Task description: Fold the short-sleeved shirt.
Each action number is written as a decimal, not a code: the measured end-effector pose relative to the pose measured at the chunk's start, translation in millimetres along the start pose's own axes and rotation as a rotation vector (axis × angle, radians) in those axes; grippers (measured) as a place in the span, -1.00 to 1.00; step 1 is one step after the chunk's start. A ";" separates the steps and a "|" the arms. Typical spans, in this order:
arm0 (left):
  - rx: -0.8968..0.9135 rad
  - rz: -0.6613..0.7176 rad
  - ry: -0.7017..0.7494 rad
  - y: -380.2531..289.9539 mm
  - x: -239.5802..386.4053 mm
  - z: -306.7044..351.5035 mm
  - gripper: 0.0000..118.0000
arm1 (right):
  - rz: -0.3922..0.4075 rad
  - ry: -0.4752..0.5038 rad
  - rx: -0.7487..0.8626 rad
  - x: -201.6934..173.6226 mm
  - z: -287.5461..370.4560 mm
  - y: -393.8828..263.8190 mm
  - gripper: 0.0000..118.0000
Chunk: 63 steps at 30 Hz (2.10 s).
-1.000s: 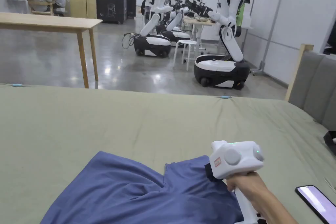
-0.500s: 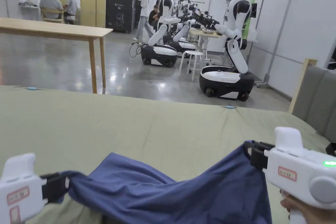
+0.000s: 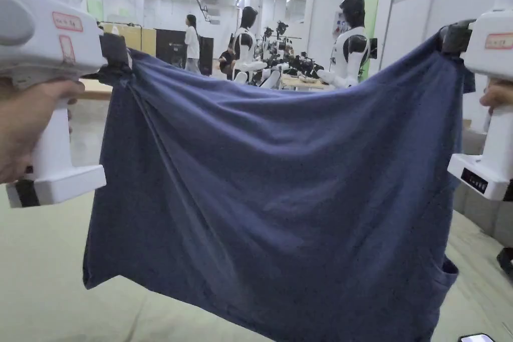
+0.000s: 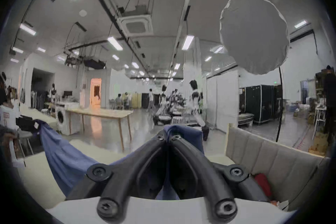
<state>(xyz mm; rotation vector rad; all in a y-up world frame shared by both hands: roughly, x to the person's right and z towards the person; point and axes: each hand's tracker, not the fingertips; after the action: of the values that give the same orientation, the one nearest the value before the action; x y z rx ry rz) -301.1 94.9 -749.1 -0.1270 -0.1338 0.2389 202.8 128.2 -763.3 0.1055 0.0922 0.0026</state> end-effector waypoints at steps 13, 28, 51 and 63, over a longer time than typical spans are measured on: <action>0.079 -0.024 0.077 93.7 1.6 -91.8 -0.89 | 0.020 -0.048 0.035 -24.3 -139.6 91.4 -1.00; 0.079 -0.076 0.140 109.4 -13.3 -191.7 -0.89 | 0.025 -0.074 0.066 -34.2 -236.5 112.7 -1.00; -0.217 0.039 0.149 -141.7 -119.5 -271.5 -0.89 | -0.012 -0.027 -0.253 -45.1 -289.2 -151.3 -0.99; -0.246 0.040 0.042 -161.8 -112.0 -203.6 -0.89 | 0.038 0.047 -0.345 -36.2 -192.7 -166.0 -0.99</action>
<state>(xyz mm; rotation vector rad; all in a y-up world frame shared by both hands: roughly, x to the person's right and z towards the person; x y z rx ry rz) -342.4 -110.6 -939.5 -0.3794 -0.1186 0.2589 148.6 -16.9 -968.2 -0.2376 0.1358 0.0591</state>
